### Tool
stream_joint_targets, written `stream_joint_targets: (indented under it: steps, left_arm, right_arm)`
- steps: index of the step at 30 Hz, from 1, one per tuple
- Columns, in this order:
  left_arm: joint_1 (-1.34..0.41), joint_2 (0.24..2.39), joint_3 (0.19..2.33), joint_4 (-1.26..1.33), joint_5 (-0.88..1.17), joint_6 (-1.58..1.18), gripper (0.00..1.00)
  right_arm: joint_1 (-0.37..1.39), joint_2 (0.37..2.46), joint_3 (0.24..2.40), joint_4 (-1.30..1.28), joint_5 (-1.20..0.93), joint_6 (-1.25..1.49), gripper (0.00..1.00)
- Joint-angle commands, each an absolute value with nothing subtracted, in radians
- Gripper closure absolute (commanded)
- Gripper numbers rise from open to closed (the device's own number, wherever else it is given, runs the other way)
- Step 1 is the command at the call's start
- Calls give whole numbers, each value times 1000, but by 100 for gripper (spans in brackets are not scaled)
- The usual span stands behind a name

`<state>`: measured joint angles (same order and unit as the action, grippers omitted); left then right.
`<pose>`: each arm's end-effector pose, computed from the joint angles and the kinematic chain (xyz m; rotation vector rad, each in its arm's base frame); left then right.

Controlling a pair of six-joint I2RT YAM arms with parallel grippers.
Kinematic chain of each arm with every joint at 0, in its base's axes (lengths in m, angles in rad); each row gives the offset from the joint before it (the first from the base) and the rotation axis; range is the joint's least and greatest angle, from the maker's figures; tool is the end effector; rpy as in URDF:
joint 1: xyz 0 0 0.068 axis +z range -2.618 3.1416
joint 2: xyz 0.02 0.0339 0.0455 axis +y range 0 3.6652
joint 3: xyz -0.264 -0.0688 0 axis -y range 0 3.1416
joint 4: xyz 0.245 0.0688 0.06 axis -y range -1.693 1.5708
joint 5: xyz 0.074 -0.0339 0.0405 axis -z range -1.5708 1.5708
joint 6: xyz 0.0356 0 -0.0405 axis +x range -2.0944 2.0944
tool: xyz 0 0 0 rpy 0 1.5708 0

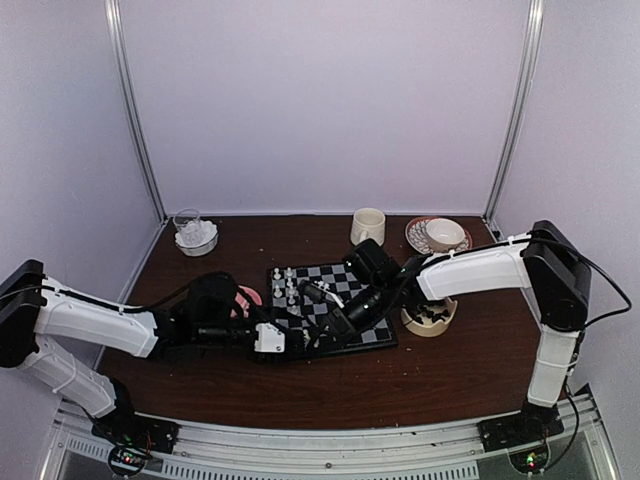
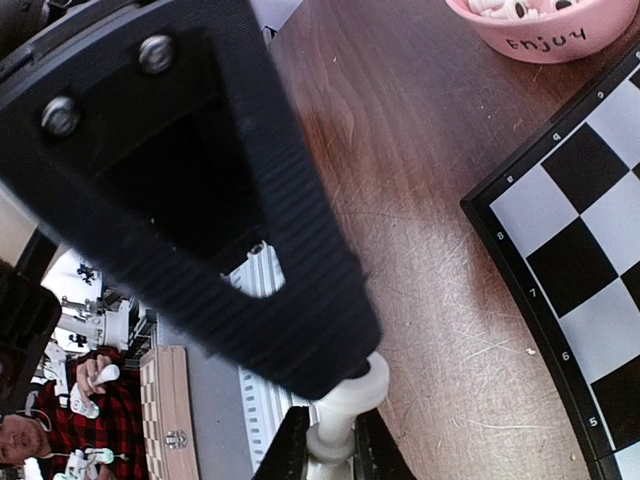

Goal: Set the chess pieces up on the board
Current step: Pass from the right arm to the left

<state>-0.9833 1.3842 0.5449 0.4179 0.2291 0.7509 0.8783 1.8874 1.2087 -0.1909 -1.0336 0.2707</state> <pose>0.1476 -0.2363 0.1862 1.6170 1.1773 -0.3777 0.2255 0.3197 0.1868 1.2749 -2.2860 -1.7319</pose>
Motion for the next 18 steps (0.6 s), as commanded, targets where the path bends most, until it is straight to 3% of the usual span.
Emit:
stream_joint_targets:
  steps: [1,5,11,18]
  left_arm:
    - [-1001,1393,578,416,248,801,46]
    - [-1009,1411,593,396,227,812,56]
    - [-1013,1424,602,375,201,825,57]
    - [-1015,1428,610,366,173,834,65]
  right_arm:
    - [873,1908,1231,-142,-1078,316,92]
    - [873,1911,1229,-126,-1090,327,92]
    - [873,1911,1225,-112,-1106,337,91]
    - [873,1908,1222,-104,-1114,342,91]
